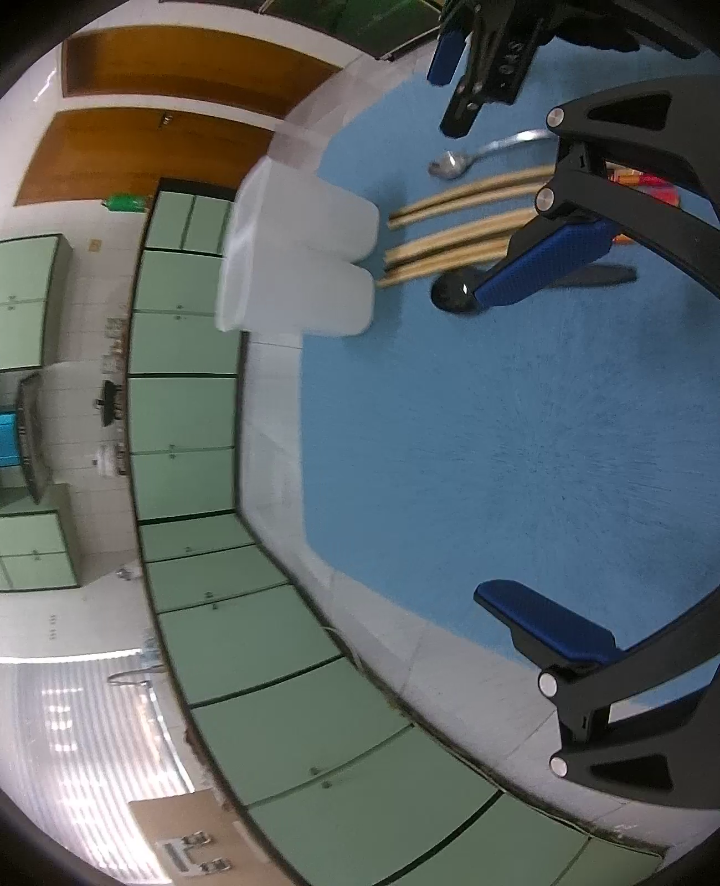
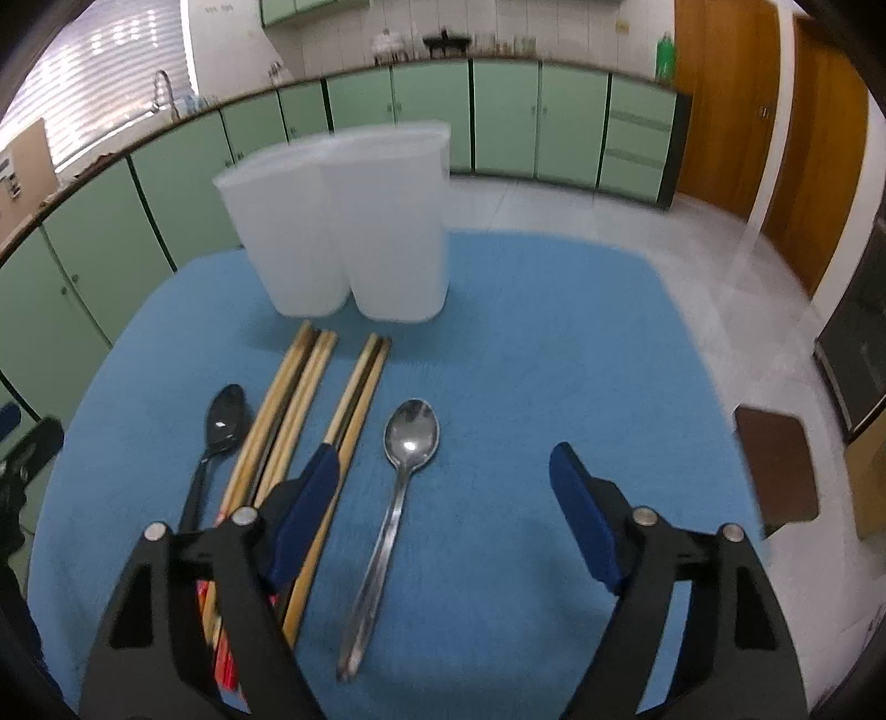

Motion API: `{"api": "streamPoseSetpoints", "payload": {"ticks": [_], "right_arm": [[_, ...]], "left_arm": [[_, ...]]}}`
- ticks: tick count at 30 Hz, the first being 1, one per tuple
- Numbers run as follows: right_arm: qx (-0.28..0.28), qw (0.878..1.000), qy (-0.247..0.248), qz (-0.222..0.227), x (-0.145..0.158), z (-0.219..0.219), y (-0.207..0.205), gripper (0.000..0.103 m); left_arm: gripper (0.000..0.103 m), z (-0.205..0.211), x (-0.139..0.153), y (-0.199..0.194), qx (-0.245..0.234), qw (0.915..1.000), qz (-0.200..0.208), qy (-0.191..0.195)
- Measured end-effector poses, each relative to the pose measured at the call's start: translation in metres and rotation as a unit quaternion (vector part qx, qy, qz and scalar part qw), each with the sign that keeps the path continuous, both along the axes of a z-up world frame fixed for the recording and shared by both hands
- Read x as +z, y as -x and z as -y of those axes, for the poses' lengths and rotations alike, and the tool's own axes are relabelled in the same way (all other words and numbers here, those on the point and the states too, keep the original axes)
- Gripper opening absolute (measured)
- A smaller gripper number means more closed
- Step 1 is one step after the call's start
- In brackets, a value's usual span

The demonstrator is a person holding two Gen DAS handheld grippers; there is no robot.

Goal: Organize utensils
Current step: 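Grasp the silver spoon with the right tool while the left tool approaches the black spoon, then grasp the black spoon with the left tool while the right tool holds the silver spoon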

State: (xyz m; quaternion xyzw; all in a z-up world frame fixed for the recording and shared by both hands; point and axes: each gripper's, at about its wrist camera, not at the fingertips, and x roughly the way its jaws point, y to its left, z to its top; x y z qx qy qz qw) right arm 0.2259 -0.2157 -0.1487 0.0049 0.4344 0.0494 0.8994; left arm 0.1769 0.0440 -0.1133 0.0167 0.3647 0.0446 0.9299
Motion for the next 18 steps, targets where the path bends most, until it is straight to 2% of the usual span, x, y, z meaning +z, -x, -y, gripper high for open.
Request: {"api": "streamPoseSetpoints", "payload": {"ticks": [4, 6, 8, 12, 18], "right_arm": [[0.001, 0.999, -0.005, -0.035, -0.02, -0.006, -0.024, 0.06], [0.002, 0.999, -0.008, -0.048, -0.028, -0.009, -0.031, 0.057], [0.0, 0.999, 0.004, -0.042, -0.03, -0.014, -0.034, 0.055], [0.009, 0.999, 0.011, -0.033, -0.03, -0.021, -0.034, 0.03], [0.011, 0.999, -0.003, -0.031, -0.022, -0.013, -0.024, 0.028]], "left_arm": [[0.097, -0.001, -0.013, -0.015, 0.0, 0.9998, -0.021, 0.002], [0.097, -0.002, -0.019, -0.023, -0.001, 0.9996, -0.028, 0.006], [0.097, -0.002, -0.024, -0.031, -0.005, 0.9994, -0.034, 0.009], [0.097, 0.005, -0.031, -0.041, -0.019, 0.9989, -0.041, 0.015], [0.097, 0.031, -0.043, -0.06, -0.057, 0.9963, -0.061, 0.02]]}}
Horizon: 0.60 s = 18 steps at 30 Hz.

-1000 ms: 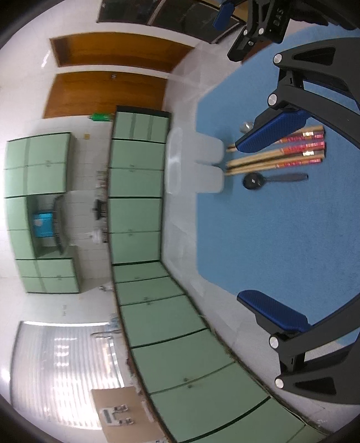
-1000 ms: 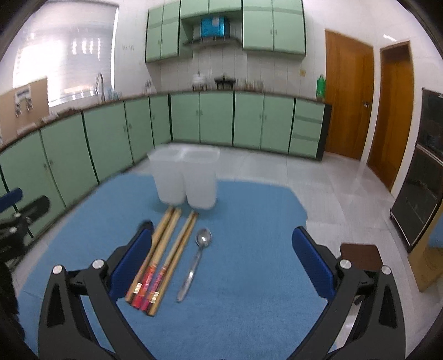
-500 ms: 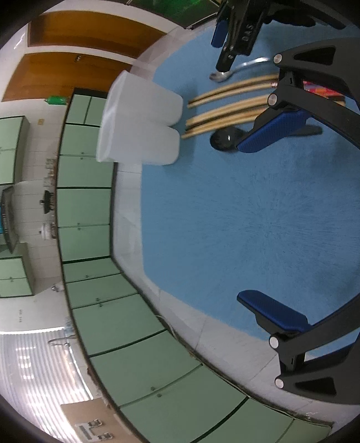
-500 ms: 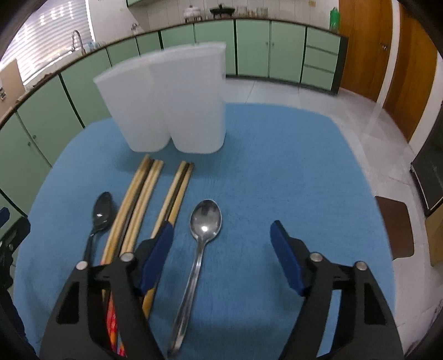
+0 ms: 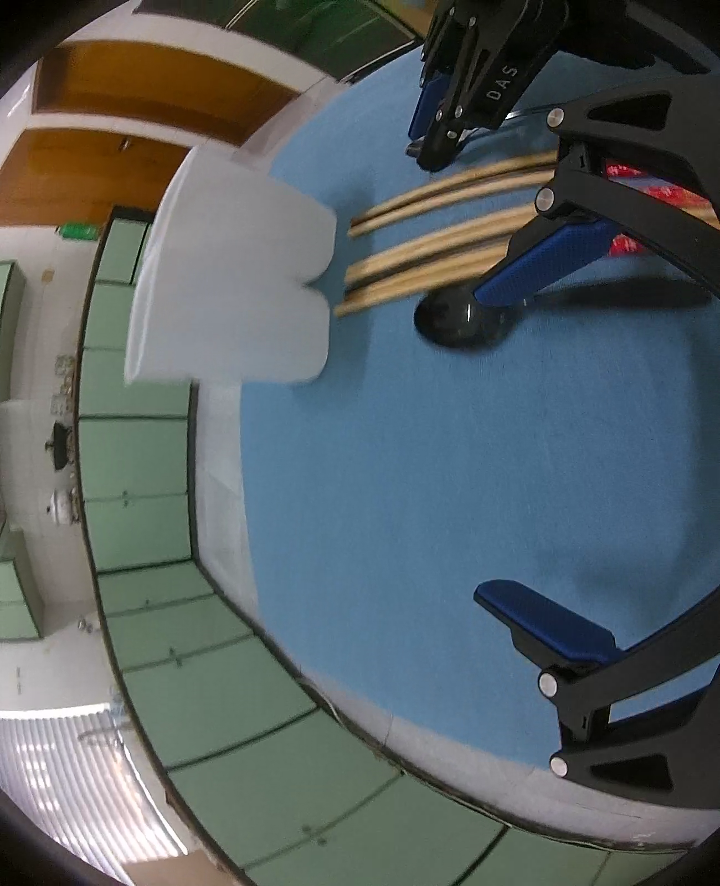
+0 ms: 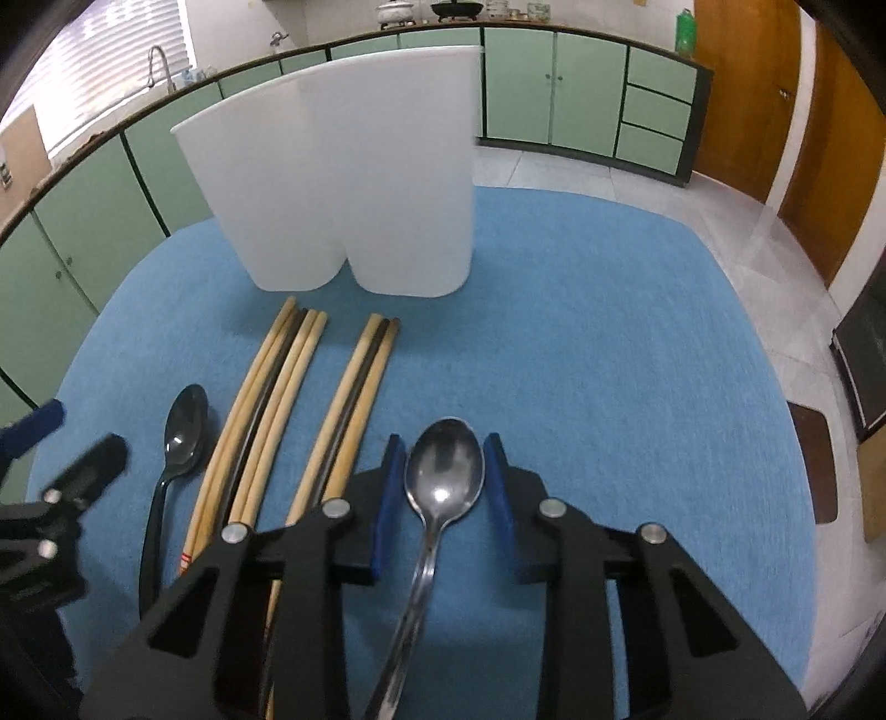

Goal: Organize utensils
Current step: 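Grasp the black spoon with the left tool while the right tool holds the silver spoon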

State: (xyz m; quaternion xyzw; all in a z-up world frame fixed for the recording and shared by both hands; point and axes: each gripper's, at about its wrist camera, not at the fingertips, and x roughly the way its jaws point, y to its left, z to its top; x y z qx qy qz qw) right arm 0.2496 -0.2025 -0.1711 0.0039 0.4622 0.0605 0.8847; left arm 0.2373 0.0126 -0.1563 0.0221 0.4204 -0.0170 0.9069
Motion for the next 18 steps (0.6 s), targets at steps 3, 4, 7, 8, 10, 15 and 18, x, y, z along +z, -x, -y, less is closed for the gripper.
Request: {"api": "streamPoseSetpoints", "payload": {"ticks": [3, 4, 7, 8, 10, 15, 18], "right_arm": [[-0.003, 1.0, -0.014, -0.003, 0.0, 0.008, 0.001, 0.028], [-0.002, 1.0, -0.018, -0.003, 0.0, 0.01, 0.002, 0.028], [-0.004, 1.0, -0.024, -0.003, 0.003, 0.012, 0.004, 0.028], [-0.004, 1.0, -0.025, -0.003, 0.003, 0.012, 0.004, 0.028], [-0.005, 1.0, -0.025, -0.004, 0.004, 0.013, -0.001, 0.028], [-0.006, 1.0, -0.027, -0.004, 0.006, 0.014, -0.002, 0.028], [-0.005, 1.0, -0.021, -0.003, 0.005, 0.015, -0.001, 0.028]], "left_arm": [[0.097, 0.011, -0.007, -0.003, -0.016, 0.9998, -0.01, -0.005], [0.097, 0.013, -0.009, -0.004, -0.018, 0.9997, -0.014, -0.008], [0.097, 0.019, -0.021, -0.009, -0.018, 0.999, -0.033, -0.022], [0.097, 0.02, -0.024, -0.01, -0.016, 0.9988, -0.04, -0.026], [0.098, 0.018, -0.026, -0.012, -0.014, 0.9989, -0.042, -0.018], [0.098, 0.014, -0.028, -0.017, -0.019, 0.9985, -0.043, -0.026], [0.098, 0.004, -0.026, -0.021, -0.006, 0.9985, -0.04, -0.037]]}}
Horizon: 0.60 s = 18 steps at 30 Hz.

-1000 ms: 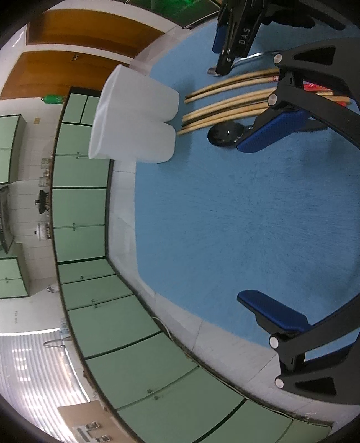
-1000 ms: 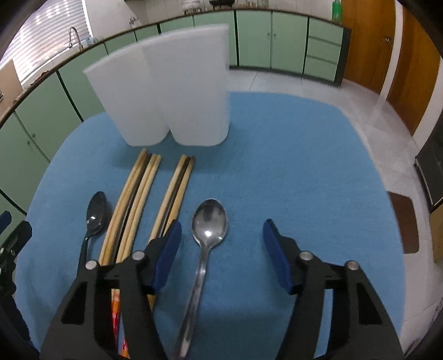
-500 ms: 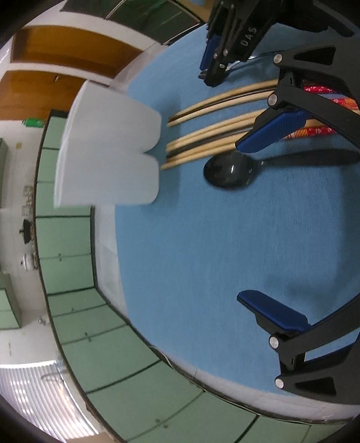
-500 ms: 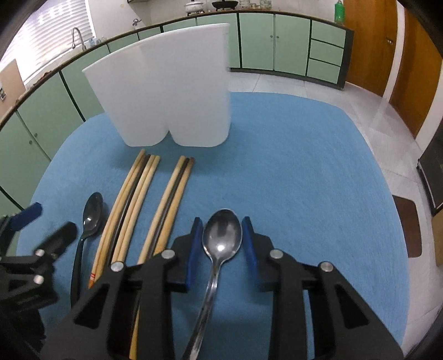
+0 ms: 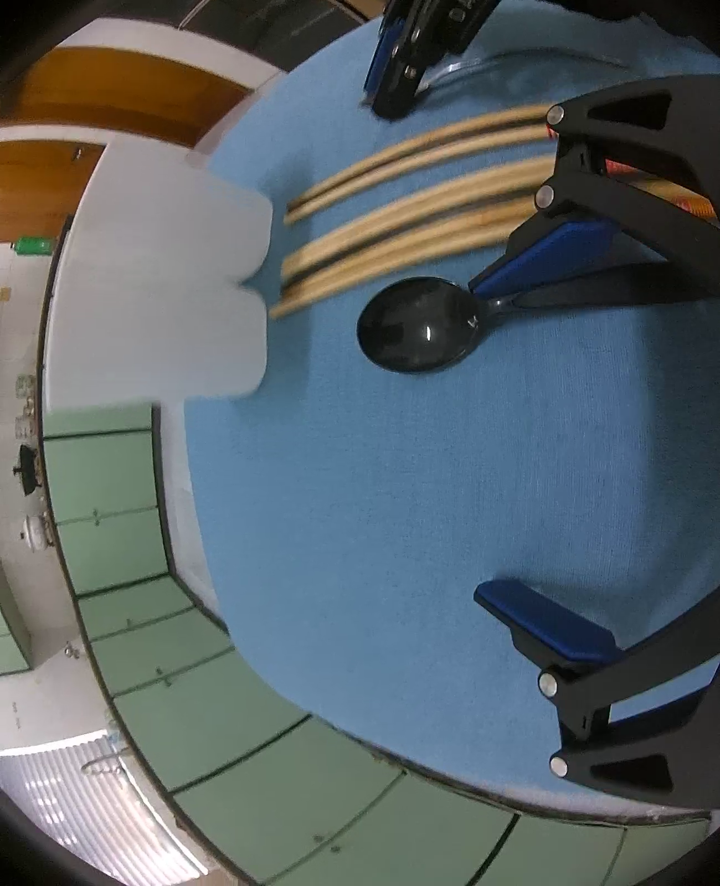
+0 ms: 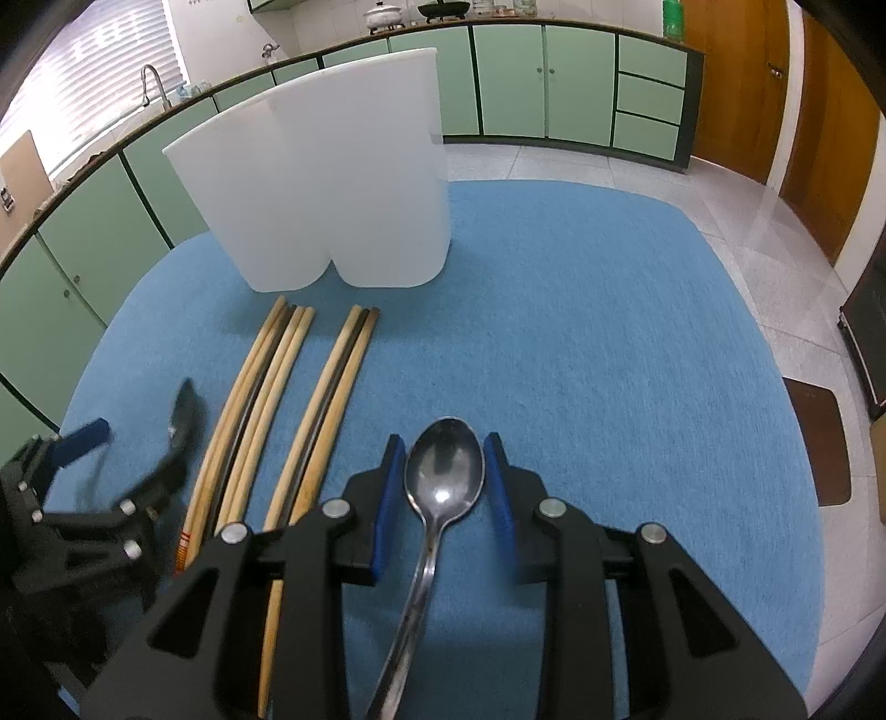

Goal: Organize utensils
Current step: 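Grasp the black spoon with the left tool while the right tool holds the silver spoon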

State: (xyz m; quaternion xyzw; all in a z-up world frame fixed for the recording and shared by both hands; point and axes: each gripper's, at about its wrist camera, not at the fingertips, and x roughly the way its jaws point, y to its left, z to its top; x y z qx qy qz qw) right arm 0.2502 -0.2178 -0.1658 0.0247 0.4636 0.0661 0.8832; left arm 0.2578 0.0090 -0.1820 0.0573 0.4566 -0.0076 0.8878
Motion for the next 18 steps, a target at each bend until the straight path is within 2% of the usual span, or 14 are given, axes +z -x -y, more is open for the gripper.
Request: {"api": "streamPoseSetpoints", "payload": {"ticks": [9, 11, 13, 18], "right_arm": [[0.005, 1.0, 0.012, -0.003, -0.003, -0.01, -0.007, 0.029], [0.002, 1.0, 0.005, -0.006, -0.004, -0.008, -0.009, 0.031], [0.0, 1.0, 0.001, -0.009, -0.002, -0.006, -0.011, 0.033], [0.003, 1.0, 0.001, -0.023, 0.002, -0.008, -0.016, 0.039]], "left_arm": [[0.097, -0.014, 0.013, -0.016, 0.004, 0.9978, -0.009, 0.065], [0.097, -0.014, 0.014, -0.026, 0.009, 0.9981, -0.004, 0.061], [0.097, -0.009, 0.013, -0.039, 0.014, 0.9992, -0.007, 0.037], [0.097, -0.004, 0.009, -0.06, 0.011, 0.9993, -0.023, 0.029]]}}
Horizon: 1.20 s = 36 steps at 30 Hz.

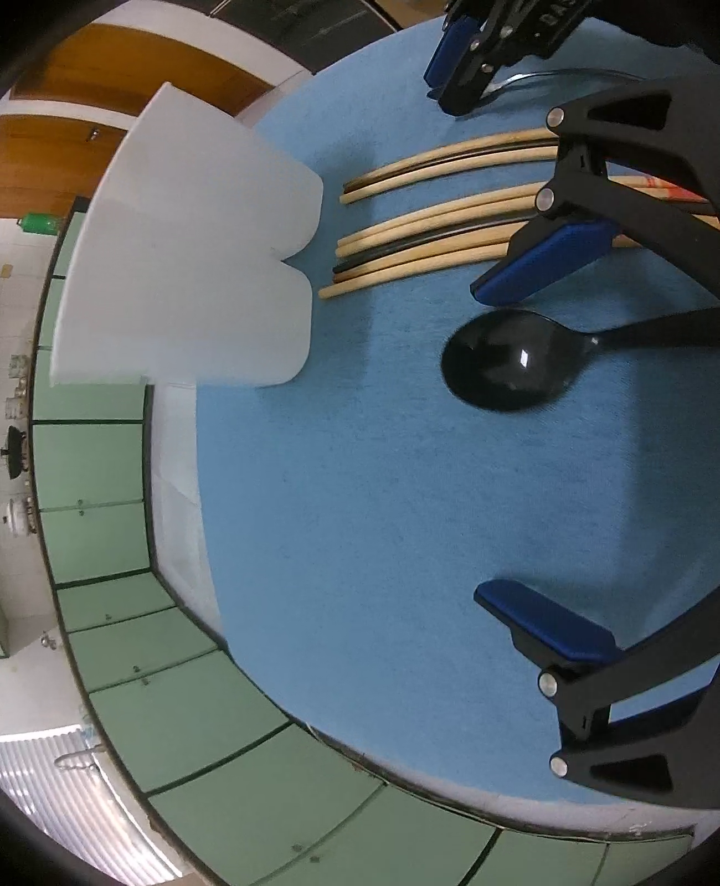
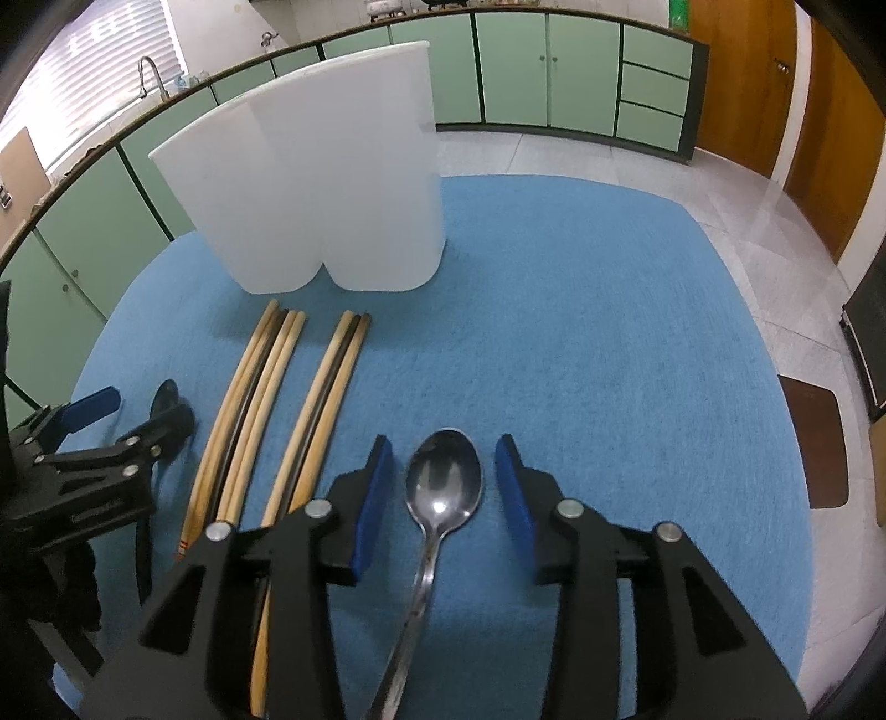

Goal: Organize utensils
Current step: 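Grasp the black spoon with the left tool while the right tool holds the silver spoon, then lower both spoons into the white holder and open both tools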

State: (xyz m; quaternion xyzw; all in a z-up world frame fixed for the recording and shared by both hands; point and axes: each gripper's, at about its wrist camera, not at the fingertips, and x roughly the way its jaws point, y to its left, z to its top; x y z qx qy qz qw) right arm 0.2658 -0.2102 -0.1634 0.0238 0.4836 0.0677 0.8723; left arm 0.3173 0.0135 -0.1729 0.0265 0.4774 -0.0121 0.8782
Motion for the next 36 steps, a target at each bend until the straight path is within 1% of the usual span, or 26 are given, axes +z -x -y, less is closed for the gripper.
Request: {"api": "streamPoseSetpoints", "payload": {"ticks": [1, 2, 3, 4, 5, 6, 7, 9, 11, 12, 14, 15, 16, 19, 20, 24, 27, 30, 31, 34, 35, 36], "right_arm": [[0.0, 1.0, 0.004, -0.003, 0.001, -0.002, -0.001, 0.039], [0.0, 1.0, 0.007, -0.004, 0.0, -0.002, -0.002, 0.039], [0.002, 1.0, 0.011, -0.006, 0.0, -0.003, -0.004, 0.036], [0.003, 1.0, 0.016, -0.007, 0.0, -0.005, -0.004, 0.028], [0.005, 1.0, 0.02, -0.008, 0.0, -0.005, -0.005, 0.028], [0.007, 1.0, 0.019, -0.01, 0.0, -0.005, -0.006, 0.028], [0.007, 1.0, 0.017, -0.01, -0.001, -0.004, -0.006, 0.027], [0.009, 1.0, 0.013, -0.006, 0.0, -0.003, -0.005, 0.027], [0.013, 1.0, 0.004, 0.015, 0.005, -0.001, 0.0, 0.027], [0.018, 0.999, -0.001, 0.036, 0.009, 0.0, 0.005, 0.027], [0.027, 0.996, 0.0, 0.08, 0.019, 0.003, 0.017, 0.027], [0.03, 0.994, 0.0, 0.102, 0.025, 0.003, 0.022, 0.027], [0.033, 0.991, -0.005, 0.128, 0.032, 0.005, 0.027, 0.027], [0.038, 0.983, -0.027, 0.178, 0.049, 0.011, 0.035, 0.027], [0.039, 0.981, -0.031, 0.187, 0.053, 0.013, 0.037, 0.027], [0.041, 0.97, -0.05, 0.233, 0.08, 0.029, 0.037, 0.027], [0.045, 0.959, -0.061, 0.272, 0.109, 0.031, 0.035, 0.027], [0.046, 0.946, -0.082, 0.31, 0.143, 0.04, 0.013, 0.027], [0.043, 0.941, -0.088, 0.324, 0.153, 0.042, 0.001, 0.027], [0.022, 0.93, -0.088, 0.357, 0.175, 0.046, -0.03, 0.027], [0.014, 0.928, -0.087, 0.363, 0.179, 0.048, -0.041, 0.027], [0.006, 0.926, -0.086, 0.366, 0.183, 0.049, -0.051, 0.027]], "left_arm": [[0.096, 0.001, -0.001, -0.004, 0.002, 1.0, -0.003, -0.008], [0.094, 0.001, -0.002, -0.006, 0.002, 1.0, -0.003, -0.005], [0.088, 0.001, -0.002, -0.007, 0.001, 1.0, -0.004, 0.007], [0.081, 0.002, -0.001, -0.002, 0.001, 0.9999, -0.003, 0.014], [0.075, 0.002, 0.001, -0.003, -0.001, 0.9999, 0.001, 0.017], [0.061, 0.003, 0.002, -0.004, -0.007, 0.9998, 0.003, 0.02], [0.049, 0.001, 0.002, -0.002, -0.011, 0.9997, 0.005, 0.023], [0.035, 0.0, 0.005, -0.003, -0.023, 0.9984, 0.008, 0.05], [0.035, -0.004, 0.009, 0.0, -0.028, 0.9968, 0.015, 0.073], [0.035, -0.005, 0.012, 0.002, -0.03, 0.9957, 0.027, 0.084], [0.035, -0.008, 0.02, 0.013, -0.037, 0.9922, 0.063, 0.101], [0.035, -0.009, 0.026, 0.019, -0.042, 0.9891, 0.088, 0.11], [0.035, -0.009, 0.036, 0.027, -0.048, 0.9844, 0.124, 0.115], [0.035, -0.004, 0.053, 0.04, -0.056, 0.9762, 0.186, 0.096], [0.035, -0.004, 0.059, 0.042, -0.059, 0.9717, 0.209, 0.093], [0.035, 0.003, 0.082, 0.053, -0.059, 0.9572, 0.268, 0.093], [0.035, 0.011, 0.111, 0.05, -0.057, 0.9443, 0.31, 0.095], [0.035, 0.015, 0.145, 0.041, -0.057, 0.93, 0.351, 0.093], [0.035, 0.017, 0.157, 0.031, -0.056, 0.9238, 0.367, 0.094], [0.035, 0.018, 0.182, 0.009, -0.05, 0.9124, 0.395, 0.096], [0.035, 0.019, 0.189, -0.004, -0.046, 0.9081, 0.405, 0.094], [0.035, 0.021, 0.193, -0.015, -0.043, 0.9058, 0.412, 0.091]]}}
